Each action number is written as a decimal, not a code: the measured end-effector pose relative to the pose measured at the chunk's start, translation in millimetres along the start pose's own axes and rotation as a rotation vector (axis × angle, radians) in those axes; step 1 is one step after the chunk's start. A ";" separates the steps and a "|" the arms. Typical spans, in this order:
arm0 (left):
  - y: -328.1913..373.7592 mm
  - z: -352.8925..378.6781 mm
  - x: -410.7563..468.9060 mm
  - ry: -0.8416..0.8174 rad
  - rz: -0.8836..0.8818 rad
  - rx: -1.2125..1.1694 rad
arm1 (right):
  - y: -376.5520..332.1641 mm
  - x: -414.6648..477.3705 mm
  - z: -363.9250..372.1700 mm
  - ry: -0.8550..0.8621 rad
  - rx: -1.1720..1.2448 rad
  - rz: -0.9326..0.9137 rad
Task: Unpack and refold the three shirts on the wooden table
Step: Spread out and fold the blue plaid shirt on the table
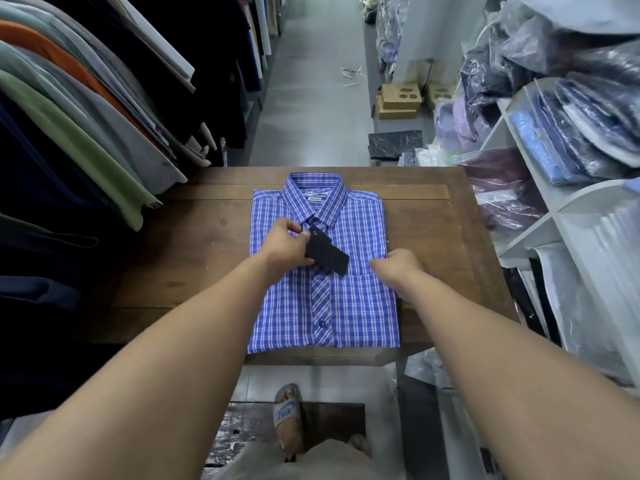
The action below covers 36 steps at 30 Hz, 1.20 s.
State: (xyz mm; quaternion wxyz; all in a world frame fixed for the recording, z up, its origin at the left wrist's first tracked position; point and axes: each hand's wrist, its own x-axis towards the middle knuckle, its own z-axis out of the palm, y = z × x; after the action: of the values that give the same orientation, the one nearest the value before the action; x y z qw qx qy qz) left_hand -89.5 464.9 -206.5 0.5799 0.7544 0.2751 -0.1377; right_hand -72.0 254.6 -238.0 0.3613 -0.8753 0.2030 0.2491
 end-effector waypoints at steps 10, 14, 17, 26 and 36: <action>-26.7 -18.8 6.9 0.305 0.009 0.739 | 8.0 4.2 1.0 0.020 0.057 -0.018; -29.8 -27.7 12.8 0.306 -0.145 0.545 | 3.4 4.0 4.4 0.030 0.103 -0.004; -24.9 -29.7 16.6 0.233 -0.164 0.378 | -5.0 4.0 6.7 0.110 0.194 0.010; -15.9 -20.5 33.7 0.075 -0.219 0.303 | -29.9 15.2 18.2 -0.001 0.434 0.106; -27.8 -40.0 30.9 -0.120 -0.149 0.143 | -20.8 -8.6 4.3 -0.303 0.496 0.123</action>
State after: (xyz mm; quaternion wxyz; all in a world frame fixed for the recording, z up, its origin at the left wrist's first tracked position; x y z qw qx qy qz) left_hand -84.9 515.7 -233.4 0.5280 0.7618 0.2848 -0.2445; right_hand -68.9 272.9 -224.6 0.5746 -0.6992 0.2541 0.3412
